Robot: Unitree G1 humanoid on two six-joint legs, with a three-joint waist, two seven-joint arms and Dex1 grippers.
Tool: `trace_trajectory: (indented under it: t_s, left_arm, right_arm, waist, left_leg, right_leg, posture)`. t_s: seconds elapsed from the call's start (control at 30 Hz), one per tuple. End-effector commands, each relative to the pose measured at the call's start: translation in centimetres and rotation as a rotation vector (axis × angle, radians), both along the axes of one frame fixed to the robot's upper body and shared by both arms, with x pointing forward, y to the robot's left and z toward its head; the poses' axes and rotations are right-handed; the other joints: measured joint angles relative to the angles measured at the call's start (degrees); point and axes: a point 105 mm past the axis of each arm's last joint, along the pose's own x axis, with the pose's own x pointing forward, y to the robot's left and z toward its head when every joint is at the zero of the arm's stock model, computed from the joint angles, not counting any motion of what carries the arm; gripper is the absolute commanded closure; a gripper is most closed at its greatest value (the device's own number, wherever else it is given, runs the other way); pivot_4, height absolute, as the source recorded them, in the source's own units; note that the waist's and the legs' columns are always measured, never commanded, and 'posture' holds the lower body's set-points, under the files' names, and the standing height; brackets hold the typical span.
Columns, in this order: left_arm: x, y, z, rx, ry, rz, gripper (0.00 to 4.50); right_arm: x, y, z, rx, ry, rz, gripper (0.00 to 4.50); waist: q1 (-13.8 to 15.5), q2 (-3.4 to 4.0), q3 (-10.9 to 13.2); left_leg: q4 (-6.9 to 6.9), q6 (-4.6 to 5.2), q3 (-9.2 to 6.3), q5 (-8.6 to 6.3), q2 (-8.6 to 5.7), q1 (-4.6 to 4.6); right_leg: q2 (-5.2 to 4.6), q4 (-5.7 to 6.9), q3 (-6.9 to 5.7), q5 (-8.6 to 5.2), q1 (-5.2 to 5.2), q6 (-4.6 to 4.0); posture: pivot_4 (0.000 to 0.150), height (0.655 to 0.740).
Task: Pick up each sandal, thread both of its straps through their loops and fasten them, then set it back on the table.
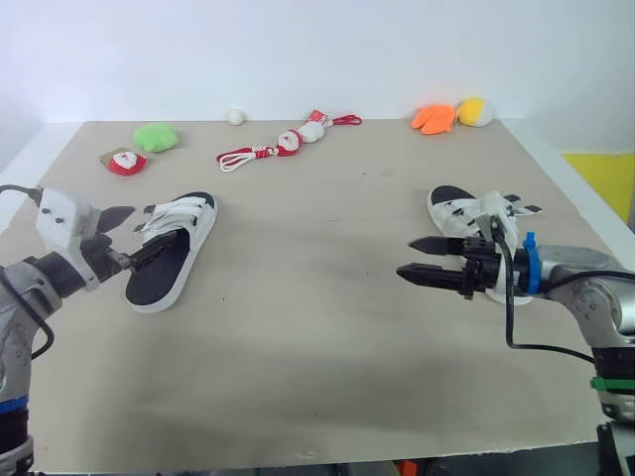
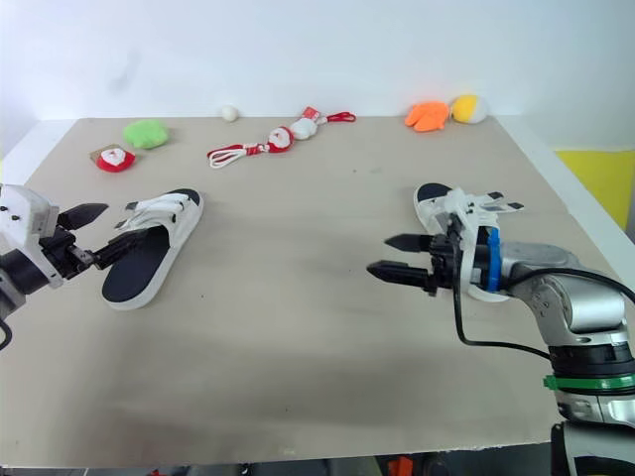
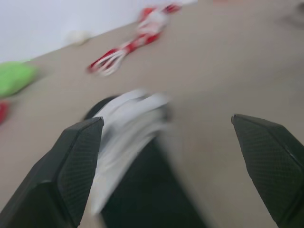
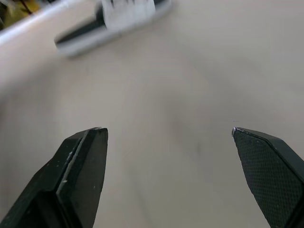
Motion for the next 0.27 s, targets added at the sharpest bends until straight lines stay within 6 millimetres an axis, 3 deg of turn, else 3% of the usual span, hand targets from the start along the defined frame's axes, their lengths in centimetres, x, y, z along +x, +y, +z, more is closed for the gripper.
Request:
trace_trajectory:
  t_s: [0.03,0.27]
  left_arm:
    - [-2.9,-3.0,-2.2,0.067,0.118,-0.172,0.04]
    - [-4.0,-3.5,-4.1,0.082,0.203,-0.207,0.04]
  right_arm:
    - [-0.4,-1.2,-0.3,-0.06,-0.009,0.016,0.0]
    - [-0.3,-1.5,-0.4,-0.057,-0.013,0.021,0.0]
  waist:
    - [-0.2,0.01,0.0]
    - [-0.2,-0.04,0.1]
  left_leg:
    - [0.0,0.0,0.03,0.0,0.0,0.07]
    - [0.02,0.19,0.19,0.13,0.01,0.29]
  right_leg:
    - [0.0,0.0,0.04,-0.06,0.06,0.09]
    - [0.04,0.01,0.21,0.03,0.09,-0.38]
  posture:
    - [0.15,0.74]
    - [0.15,0.74]
